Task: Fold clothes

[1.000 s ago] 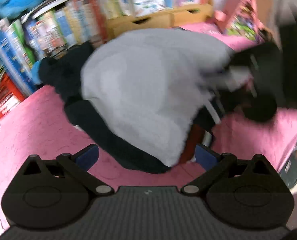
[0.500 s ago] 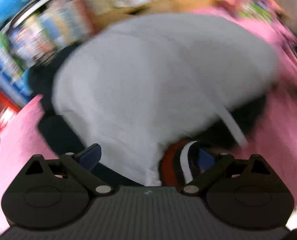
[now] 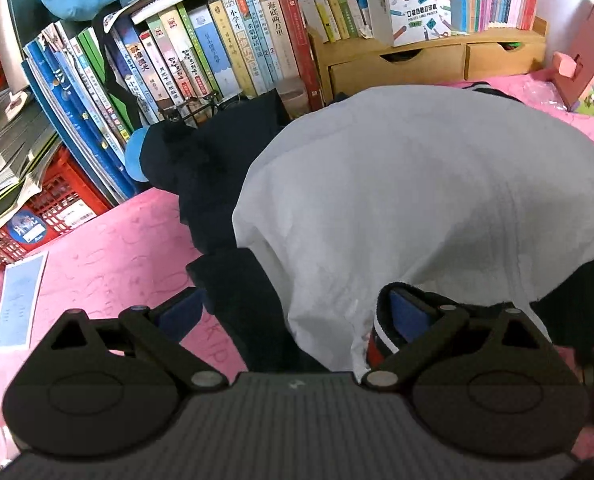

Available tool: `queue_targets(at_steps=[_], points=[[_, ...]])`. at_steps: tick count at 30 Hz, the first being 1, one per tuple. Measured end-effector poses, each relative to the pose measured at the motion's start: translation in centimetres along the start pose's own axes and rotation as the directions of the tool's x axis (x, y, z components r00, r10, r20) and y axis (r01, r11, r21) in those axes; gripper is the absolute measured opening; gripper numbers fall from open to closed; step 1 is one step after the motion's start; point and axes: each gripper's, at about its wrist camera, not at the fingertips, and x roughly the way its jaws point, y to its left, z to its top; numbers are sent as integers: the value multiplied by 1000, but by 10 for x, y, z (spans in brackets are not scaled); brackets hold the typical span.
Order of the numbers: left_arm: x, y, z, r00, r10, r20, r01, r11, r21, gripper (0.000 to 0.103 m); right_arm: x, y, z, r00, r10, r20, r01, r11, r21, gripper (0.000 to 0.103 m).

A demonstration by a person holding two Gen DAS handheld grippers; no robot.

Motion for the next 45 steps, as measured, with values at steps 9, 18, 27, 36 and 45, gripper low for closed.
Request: queue_targets(at_steps=[9,18,27,36,45], points=[[-20,-46,-24,993,-99,62,93,991,100,102,38,-95,25,988,146,-41,-110,873,476,21],[-7,8,0,974,216,76,-212,976,-55,103,34,-110,6,992,47,-115,8,898,439,47],[-64,29,-2,946,257,196,-261,965,-3,103,22,-80,-23,980,51,-194,21,935,355,54],[-154,75,-15,949,159,272,-120,981,-155,103,-54,-144,4,982,-175,-68,187,876,444,80],[-155,90,-39,952,202,231,-161,970,-184,101,-52,-22,38,997,71,-17,-63,950,306,82]])
